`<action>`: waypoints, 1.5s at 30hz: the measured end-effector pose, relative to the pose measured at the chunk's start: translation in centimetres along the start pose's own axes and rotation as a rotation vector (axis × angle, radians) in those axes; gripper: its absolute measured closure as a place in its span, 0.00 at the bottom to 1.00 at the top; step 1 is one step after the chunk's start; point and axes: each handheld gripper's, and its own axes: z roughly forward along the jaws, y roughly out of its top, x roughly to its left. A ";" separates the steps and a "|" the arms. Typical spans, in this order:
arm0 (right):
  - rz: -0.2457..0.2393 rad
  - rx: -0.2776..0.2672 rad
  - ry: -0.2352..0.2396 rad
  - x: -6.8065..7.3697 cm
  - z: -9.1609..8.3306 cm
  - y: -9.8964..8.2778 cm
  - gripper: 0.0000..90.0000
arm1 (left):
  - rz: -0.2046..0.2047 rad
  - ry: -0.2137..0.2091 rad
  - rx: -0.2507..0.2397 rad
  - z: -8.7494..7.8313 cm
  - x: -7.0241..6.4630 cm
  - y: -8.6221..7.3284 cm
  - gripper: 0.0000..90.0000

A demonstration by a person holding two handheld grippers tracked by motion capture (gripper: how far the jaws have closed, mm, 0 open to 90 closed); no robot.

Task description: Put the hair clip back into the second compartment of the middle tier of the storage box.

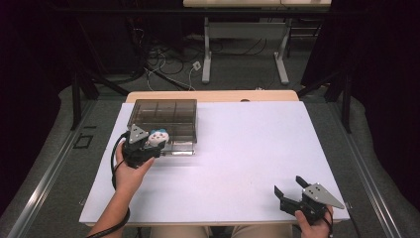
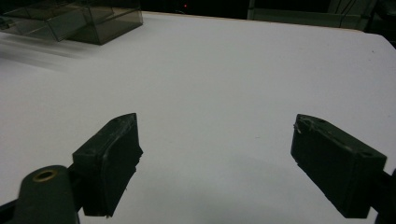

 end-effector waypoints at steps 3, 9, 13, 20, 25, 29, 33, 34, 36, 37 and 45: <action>0.004 0.004 0.002 0.0 -0.1 0.0 0.17 | 0.000 -0.008 0.007 0.2 0.1 0.2 0.42; -0.011 0.006 0.006 0.1 0.0 0.0 0.17 | 0.000 -0.016 0.020 0.5 0.3 0.6 0.42; -0.009 0.006 0.005 0.2 0.0 0.0 0.17 | 0.012 -0.014 0.034 0.7 0.5 0.8 0.42; -0.008 0.002 0.004 0.1 0.0 0.0 0.17 | 0.014 -0.014 0.058 1.2 0.6 0.8 0.41; -0.005 0.004 0.006 0.1 0.0 0.1 0.17 | 0.023 -0.011 0.091 1.7 0.8 0.7 0.41; -0.007 0.003 0.007 0.1 0.0 0.1 0.17 | 0.018 -0.013 0.109 2.0 0.9 0.4 0.41; -0.012 0.003 0.005 0.2 0.0 0.1 0.17 | 0.008 -0.013 0.117 2.1 1.0 0.2 0.42; -0.010 0.006 0.001 0.2 -0.1 0.1 0.17 | 0.013 -0.010 0.119 2.1 1.0 0.2 0.42; -0.013 0.002 -0.006 0.3 -0.1 0.1 0.17 | 0.014 -0.007 0.120 2.2 1.0 0.1 0.42; -0.014 0.000 -0.007 0.3 -0.1 0.1 0.17 | 0.019 -0.006 0.124 2.2 1.1 0.1 0.42; -0.013 0.008 -0.003 0.2 -0.2 0.1 0.17 | 0.026 -0.015 0.132 2.2 0.9 0.1 0.43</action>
